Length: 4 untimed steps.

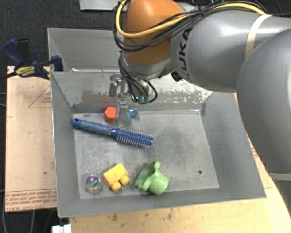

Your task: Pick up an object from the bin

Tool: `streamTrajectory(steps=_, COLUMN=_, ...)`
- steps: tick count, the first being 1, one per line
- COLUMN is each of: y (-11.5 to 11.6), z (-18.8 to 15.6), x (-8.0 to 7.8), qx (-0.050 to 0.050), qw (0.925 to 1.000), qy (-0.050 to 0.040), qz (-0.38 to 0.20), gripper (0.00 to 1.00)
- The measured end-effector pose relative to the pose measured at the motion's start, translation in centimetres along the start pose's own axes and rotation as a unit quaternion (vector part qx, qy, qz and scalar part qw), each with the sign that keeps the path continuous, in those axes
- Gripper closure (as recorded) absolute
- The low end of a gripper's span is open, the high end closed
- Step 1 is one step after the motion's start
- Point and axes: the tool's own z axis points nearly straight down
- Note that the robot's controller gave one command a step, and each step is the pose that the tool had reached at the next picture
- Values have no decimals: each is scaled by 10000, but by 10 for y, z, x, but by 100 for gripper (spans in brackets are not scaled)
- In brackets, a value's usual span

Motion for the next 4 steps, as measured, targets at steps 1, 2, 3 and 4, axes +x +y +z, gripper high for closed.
streamTrajectory(steps=1, y=-104, z=148, x=37, qx=12, qw=10000, qy=4, qz=-35, gripper=0)
streamTrajectory(steps=2, y=-78, z=112, x=42, qx=-11, qw=9998, qy=-53, qz=200, gripper=0)
streamTrajectory(steps=3, y=-72, z=107, x=49, qx=0, qw=10000, qy=-39, qz=-55, gripper=0)
streamTrajectory(steps=4, y=-86, z=145, x=53, qx=-2, qw=9988, qy=-21, qz=497, gripper=0)
